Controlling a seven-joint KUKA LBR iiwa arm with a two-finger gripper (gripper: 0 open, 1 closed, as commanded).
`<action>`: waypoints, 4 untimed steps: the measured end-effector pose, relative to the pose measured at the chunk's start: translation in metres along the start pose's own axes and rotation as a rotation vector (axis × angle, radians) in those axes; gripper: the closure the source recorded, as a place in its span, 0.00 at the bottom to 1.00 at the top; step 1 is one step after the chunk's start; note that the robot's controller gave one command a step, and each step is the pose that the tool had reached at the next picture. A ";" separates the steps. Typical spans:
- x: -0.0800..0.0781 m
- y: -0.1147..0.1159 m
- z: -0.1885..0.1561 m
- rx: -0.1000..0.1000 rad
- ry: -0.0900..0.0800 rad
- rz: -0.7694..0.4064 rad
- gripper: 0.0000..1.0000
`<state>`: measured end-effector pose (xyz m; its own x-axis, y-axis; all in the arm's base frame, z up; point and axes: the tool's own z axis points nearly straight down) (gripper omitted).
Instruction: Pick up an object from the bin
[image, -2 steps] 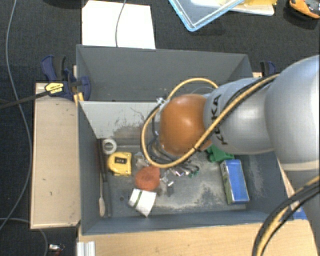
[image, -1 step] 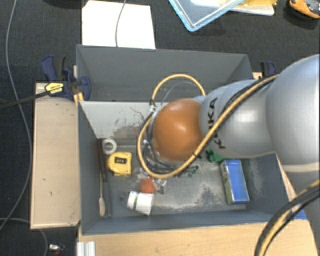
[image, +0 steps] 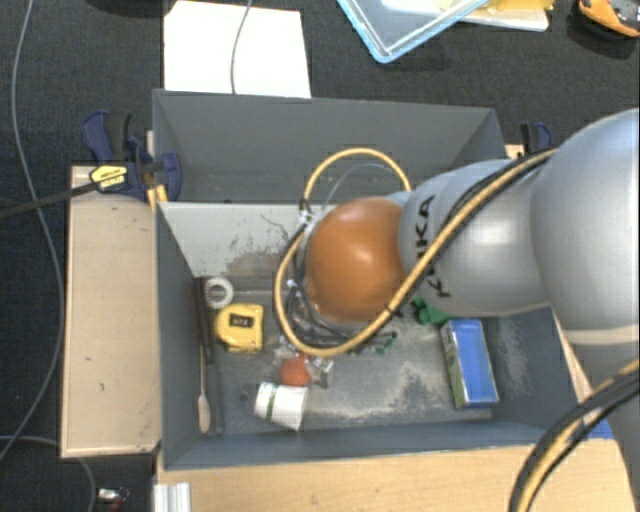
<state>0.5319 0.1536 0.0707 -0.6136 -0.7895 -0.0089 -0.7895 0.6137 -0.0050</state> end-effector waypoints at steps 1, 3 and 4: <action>0.000 0.001 -0.028 -0.002 0.000 0.002 1.00; 0.000 0.000 -0.052 -0.001 -0.003 0.008 1.00; 0.000 0.001 -0.090 -0.005 0.000 0.010 1.00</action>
Offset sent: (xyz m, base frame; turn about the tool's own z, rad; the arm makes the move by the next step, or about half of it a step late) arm -0.0017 -0.0004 0.0496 0.0011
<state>0.5302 0.1538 0.1610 -0.6217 -0.7832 -0.0093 -0.7832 0.6218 -0.0003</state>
